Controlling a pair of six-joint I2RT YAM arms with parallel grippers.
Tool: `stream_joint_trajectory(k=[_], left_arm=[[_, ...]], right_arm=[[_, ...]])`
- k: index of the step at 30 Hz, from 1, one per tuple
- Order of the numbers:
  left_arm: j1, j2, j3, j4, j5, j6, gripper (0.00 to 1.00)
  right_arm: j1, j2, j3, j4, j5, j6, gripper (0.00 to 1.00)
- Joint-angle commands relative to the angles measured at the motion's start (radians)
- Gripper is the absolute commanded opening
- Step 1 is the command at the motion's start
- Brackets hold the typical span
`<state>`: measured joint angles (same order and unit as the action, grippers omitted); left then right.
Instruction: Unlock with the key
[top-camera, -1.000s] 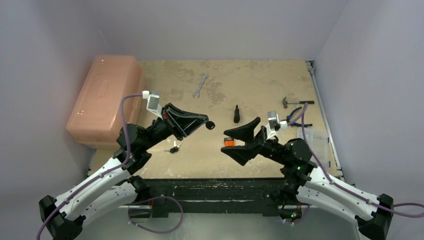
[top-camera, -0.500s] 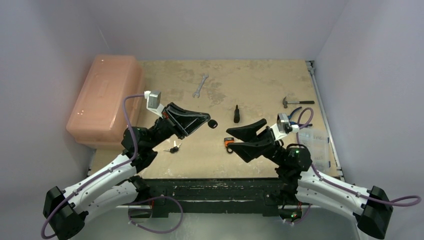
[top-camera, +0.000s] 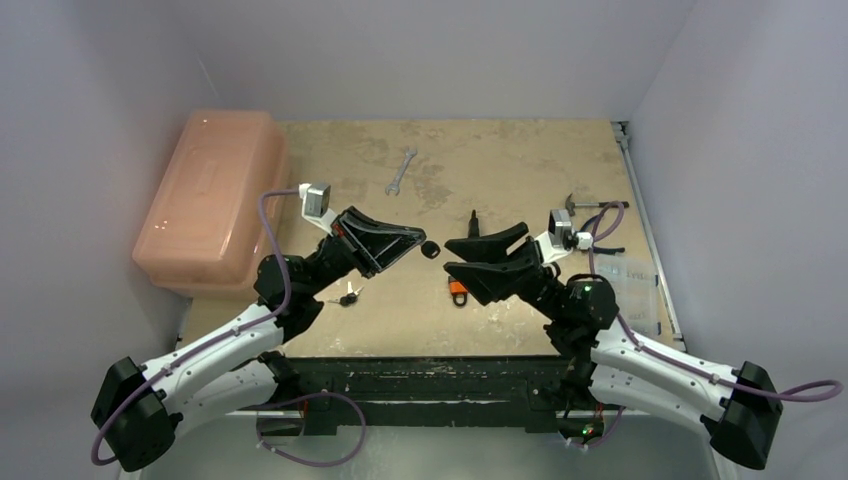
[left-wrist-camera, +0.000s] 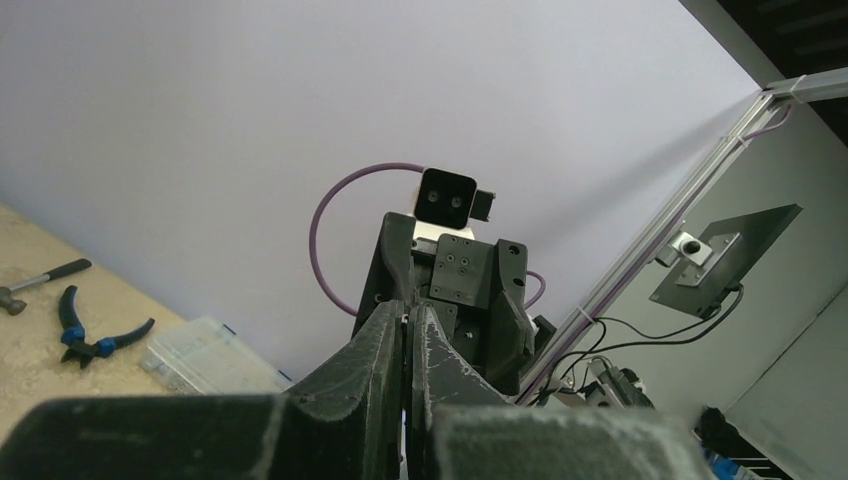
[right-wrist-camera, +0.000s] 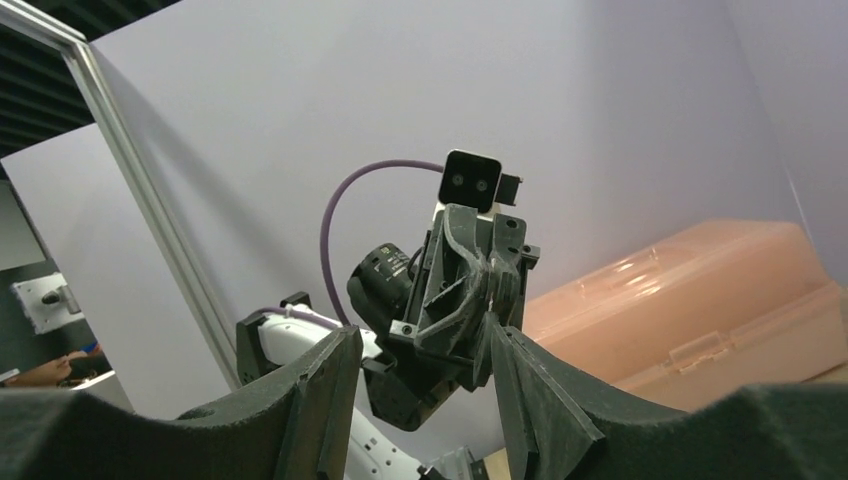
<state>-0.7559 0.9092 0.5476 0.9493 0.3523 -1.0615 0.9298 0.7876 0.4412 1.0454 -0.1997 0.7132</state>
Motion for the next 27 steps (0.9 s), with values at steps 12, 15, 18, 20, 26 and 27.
stream_joint_trajectory(k=[12, 15, 18, 20, 26, 27], left_arm=[[-0.002, 0.066, -0.041, 0.254, 0.012, -0.091, 0.00], [-0.002, 0.070, -0.043, 0.256, 0.008, -0.088, 0.00], [-0.003, 0.078, -0.047, 0.261, 0.003, -0.087, 0.00], [-0.002, 0.084, -0.046, 0.265, -0.001, -0.087, 0.00], [-0.002, 0.103, -0.042, 0.272, -0.003, -0.087, 0.00], [-0.003, 0.106, -0.043, 0.277, -0.005, -0.087, 0.00]], right_arm=[[-0.001, 0.041, 0.111, -0.128, 0.064, -0.061, 0.55], [0.000, 0.047, 0.116, -0.132, 0.057, -0.063, 0.51], [0.000, 0.053, 0.123, -0.138, 0.052, -0.063, 0.47], [0.000, 0.060, 0.129, -0.148, 0.045, -0.063, 0.46], [0.000, 0.068, 0.130, -0.147, 0.040, -0.055, 0.40], [0.000, 0.068, 0.132, -0.148, 0.039, -0.055, 0.39]])
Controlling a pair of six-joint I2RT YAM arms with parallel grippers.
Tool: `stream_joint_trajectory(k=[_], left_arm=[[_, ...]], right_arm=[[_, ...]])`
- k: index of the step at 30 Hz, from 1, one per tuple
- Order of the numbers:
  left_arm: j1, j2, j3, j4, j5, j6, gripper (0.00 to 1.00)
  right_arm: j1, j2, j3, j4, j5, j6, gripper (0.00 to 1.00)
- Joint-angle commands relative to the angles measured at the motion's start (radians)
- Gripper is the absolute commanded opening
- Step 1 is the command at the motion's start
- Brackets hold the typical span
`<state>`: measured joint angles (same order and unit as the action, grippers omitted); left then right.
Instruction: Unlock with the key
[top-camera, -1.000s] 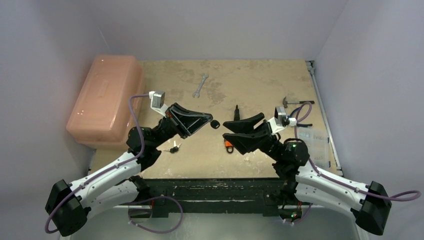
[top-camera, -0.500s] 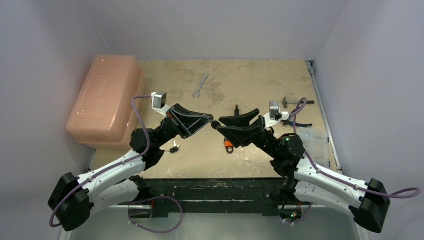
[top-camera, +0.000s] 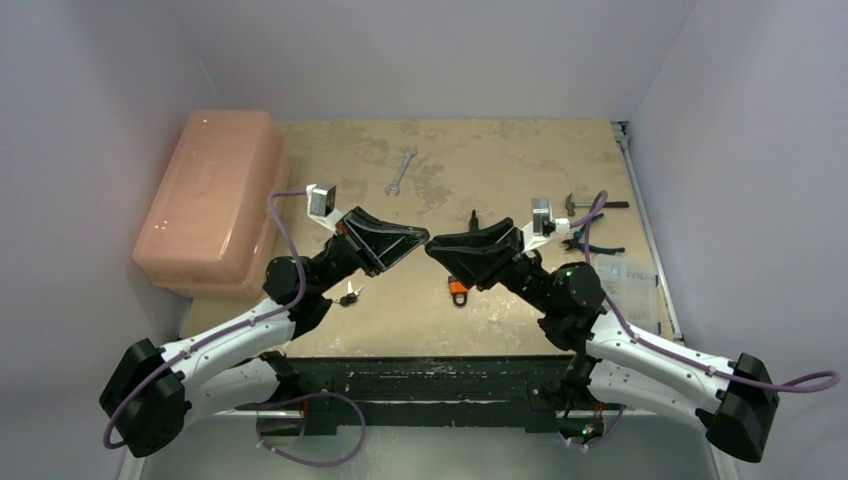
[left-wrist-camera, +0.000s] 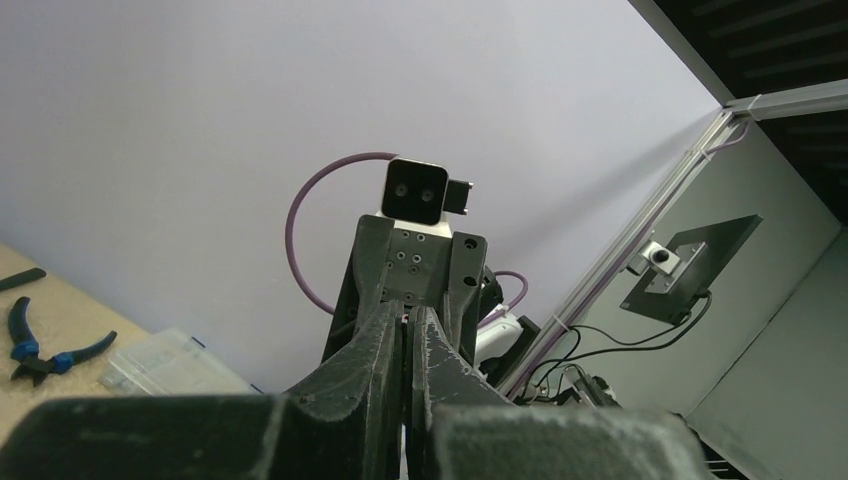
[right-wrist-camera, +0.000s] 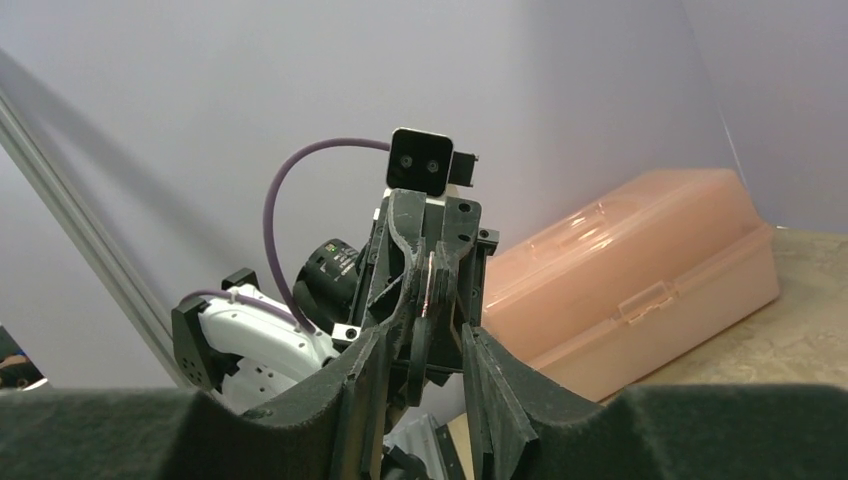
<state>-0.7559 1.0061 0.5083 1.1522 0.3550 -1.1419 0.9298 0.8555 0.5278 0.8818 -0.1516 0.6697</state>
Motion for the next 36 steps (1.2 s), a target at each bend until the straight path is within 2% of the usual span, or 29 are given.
stream_joint_trajectory(k=[1, 5, 24, 26, 32, 36], left_arm=[[-0.002, 0.012, -0.003, 0.079, -0.009, -0.009, 0.00], [-0.002, 0.018, -0.004, 0.082, -0.014, -0.008, 0.00], [-0.003, 0.004, -0.012, 0.053, -0.035, 0.017, 0.00], [-0.003, -0.001, -0.014, 0.044, -0.039, 0.021, 0.00], [-0.002, 0.001, -0.019, 0.042, -0.038, 0.022, 0.00], [-0.002, 0.006, -0.014, 0.029, -0.029, 0.031, 0.00]], right_arm=[[0.000, 0.002, 0.047, 0.010, -0.009, -0.012, 0.37], [0.000, 0.006, 0.053, -0.002, -0.010, -0.015, 0.33], [0.000, 0.008, 0.045, -0.020, -0.010, -0.007, 0.29], [0.000, 0.008, 0.044, -0.020, -0.007, -0.007, 0.27], [0.000, 0.016, 0.047, -0.024, -0.005, -0.003, 0.02], [0.000, 0.016, 0.052, -0.051, 0.002, -0.003, 0.00]])
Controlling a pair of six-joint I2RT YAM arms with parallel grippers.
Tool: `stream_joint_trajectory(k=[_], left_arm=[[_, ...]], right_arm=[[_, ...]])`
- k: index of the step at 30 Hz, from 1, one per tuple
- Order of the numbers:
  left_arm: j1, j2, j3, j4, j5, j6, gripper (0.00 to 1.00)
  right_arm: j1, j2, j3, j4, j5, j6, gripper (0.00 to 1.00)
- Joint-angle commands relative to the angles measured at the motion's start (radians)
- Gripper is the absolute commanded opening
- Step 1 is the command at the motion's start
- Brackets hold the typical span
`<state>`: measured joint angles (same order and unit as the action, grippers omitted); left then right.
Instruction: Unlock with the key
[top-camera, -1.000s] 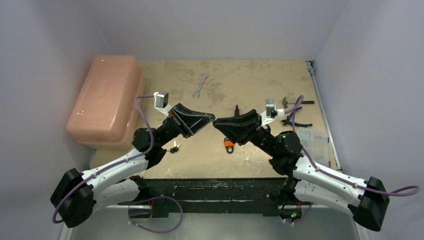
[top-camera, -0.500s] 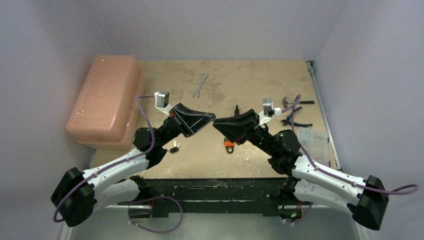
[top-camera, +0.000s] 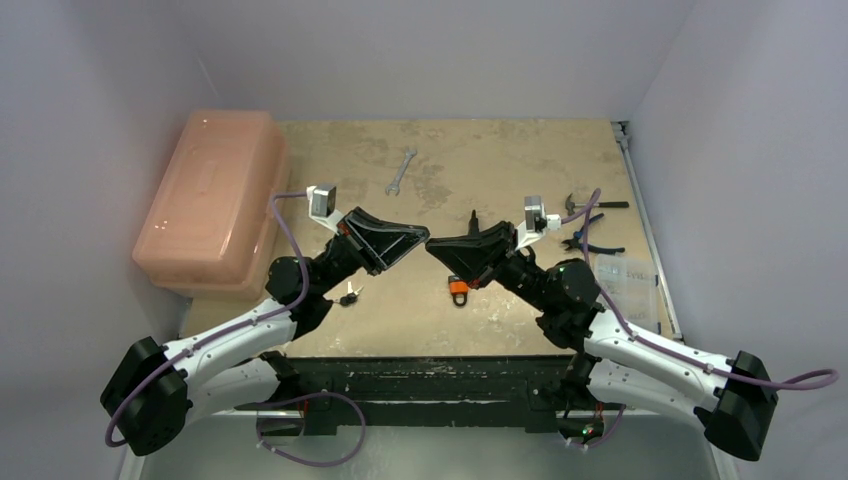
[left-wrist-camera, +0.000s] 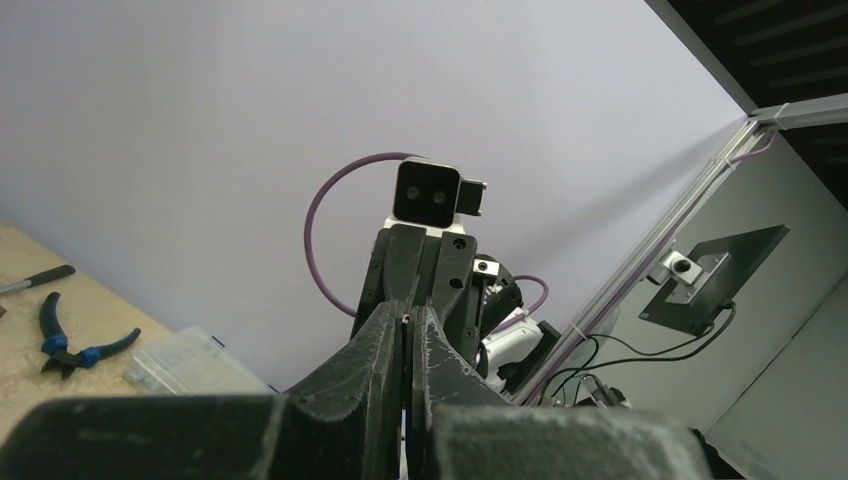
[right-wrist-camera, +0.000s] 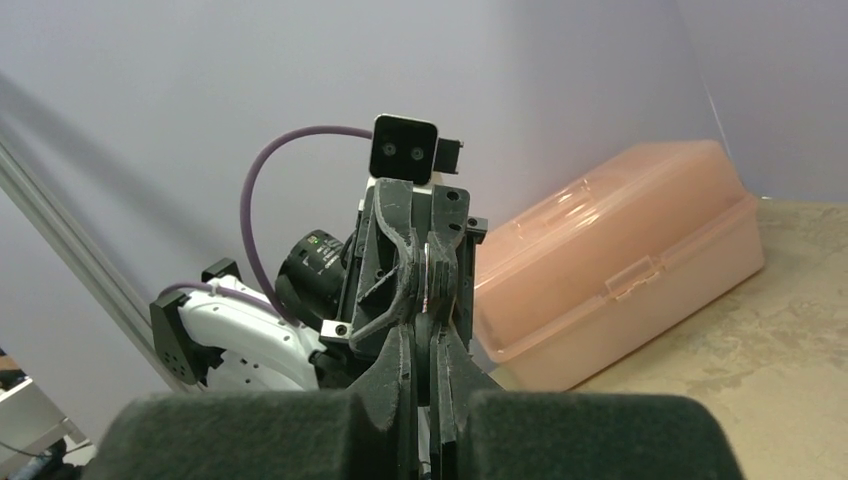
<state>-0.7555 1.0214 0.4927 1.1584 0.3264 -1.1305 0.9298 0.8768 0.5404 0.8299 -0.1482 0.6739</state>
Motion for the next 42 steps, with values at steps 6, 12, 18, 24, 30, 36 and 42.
stream_joint_trajectory(k=[6, 12, 18, 24, 30, 36, 42], left_arm=[[-0.004, -0.061, 0.043, -0.189, -0.009, 0.106, 0.55], [-0.003, -0.073, 0.196, -0.716, -0.090, 0.269, 0.69], [-0.004, 0.030, 0.332, -1.014, -0.226, 0.367, 0.63], [-0.003, 0.262, 0.519, -1.242, -0.341, 0.410, 0.59], [-0.009, 0.586, 0.788, -1.460, -0.387, 0.436, 0.64], [-0.068, 0.875, 1.068, -1.594, -0.494, 0.463, 0.76], [-0.095, 1.088, 1.263, -1.664, -0.542, 0.467, 0.76]], right_arm=[[0.000, -0.088, 0.056, -0.231, 0.157, -0.046, 0.00], [0.000, -0.244, 0.077, -0.552, 0.528, -0.168, 0.00], [-0.001, -0.318, 0.095, -0.763, 0.756, -0.223, 0.00], [-0.001, -0.391, 0.074, -0.860, 0.900, -0.175, 0.00], [0.000, -0.403, 0.110, -0.995, 0.984, -0.105, 0.00], [0.000, -0.411, 0.131, -1.083, 0.971, -0.057, 0.00], [0.000, -0.459, 0.133, -1.138, 0.947, -0.031, 0.00]])
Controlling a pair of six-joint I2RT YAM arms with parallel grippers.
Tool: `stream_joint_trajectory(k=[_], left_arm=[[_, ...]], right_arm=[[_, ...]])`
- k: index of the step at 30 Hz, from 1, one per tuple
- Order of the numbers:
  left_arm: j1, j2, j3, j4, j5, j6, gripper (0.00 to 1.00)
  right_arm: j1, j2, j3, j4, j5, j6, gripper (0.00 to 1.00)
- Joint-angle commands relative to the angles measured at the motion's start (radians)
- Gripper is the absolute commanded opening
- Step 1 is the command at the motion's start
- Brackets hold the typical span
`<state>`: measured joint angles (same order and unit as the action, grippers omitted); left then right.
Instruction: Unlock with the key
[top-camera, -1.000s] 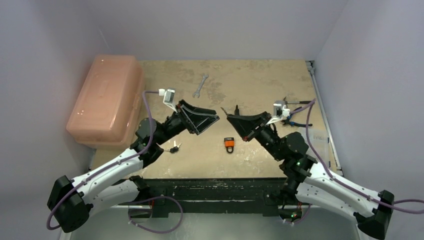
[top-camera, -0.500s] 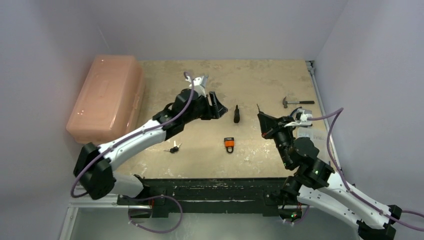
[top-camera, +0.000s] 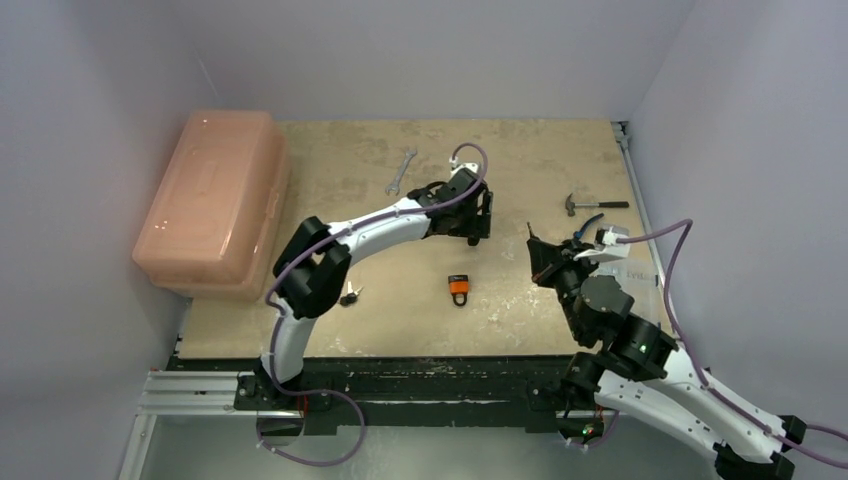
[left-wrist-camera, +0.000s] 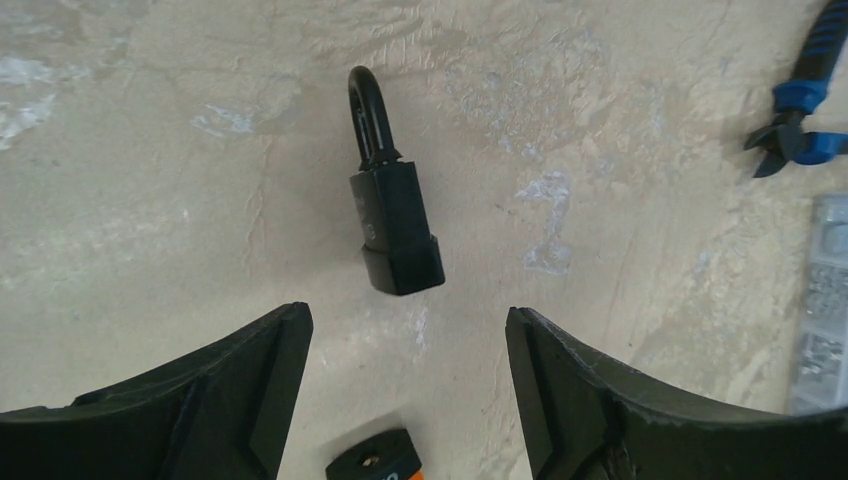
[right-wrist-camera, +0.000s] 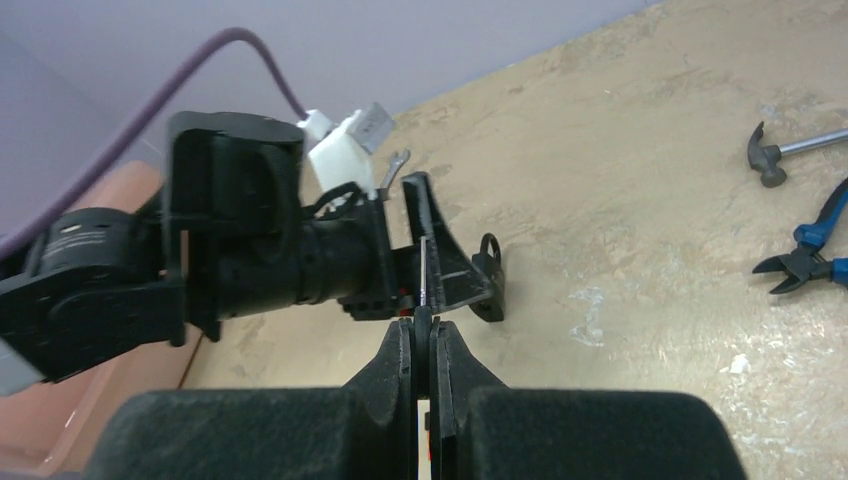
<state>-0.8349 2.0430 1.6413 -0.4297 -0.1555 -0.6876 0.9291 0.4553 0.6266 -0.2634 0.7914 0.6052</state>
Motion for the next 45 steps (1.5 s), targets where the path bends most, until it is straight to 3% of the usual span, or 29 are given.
stream_joint_trajectory(k=[1, 11, 18, 20, 23, 29, 37, 45], left_arm=[[-0.018, 0.091, 0.145, -0.087, -0.068, 0.023, 0.76], [-0.022, 0.264, 0.334, -0.150, -0.148, 0.018, 0.66], [-0.023, 0.332, 0.383, -0.159, -0.163, -0.001, 0.45], [-0.023, 0.340, 0.385, -0.160, -0.166, -0.006, 0.34], [-0.024, 0.340, 0.380, -0.157, -0.169, -0.017, 0.00], [-0.028, 0.232, 0.307, -0.162, -0.257, -0.087, 0.00], [-0.023, -0.049, -0.005, -0.206, -0.415, -0.320, 0.00], [0.003, -0.257, -0.321, -0.182, -0.441, -0.560, 0.00]], right_arm=[[0.001, -0.047, 0.047, -0.050, 0.005, 0.037, 0.00], [0.001, -0.113, 0.046, -0.087, -0.019, 0.042, 0.00], [0.001, -0.137, 0.051, -0.115, -0.033, 0.047, 0.00], [0.001, -0.143, 0.055, -0.125, -0.032, 0.045, 0.00], [0.001, -0.152, 0.064, -0.142, -0.029, 0.045, 0.00], [0.001, -0.163, 0.062, -0.155, -0.026, 0.045, 0.00], [0.001, -0.156, 0.029, -0.103, -0.047, 0.003, 0.00], [0.001, -0.116, 0.007, -0.045, -0.079, 0.004, 0.00]])
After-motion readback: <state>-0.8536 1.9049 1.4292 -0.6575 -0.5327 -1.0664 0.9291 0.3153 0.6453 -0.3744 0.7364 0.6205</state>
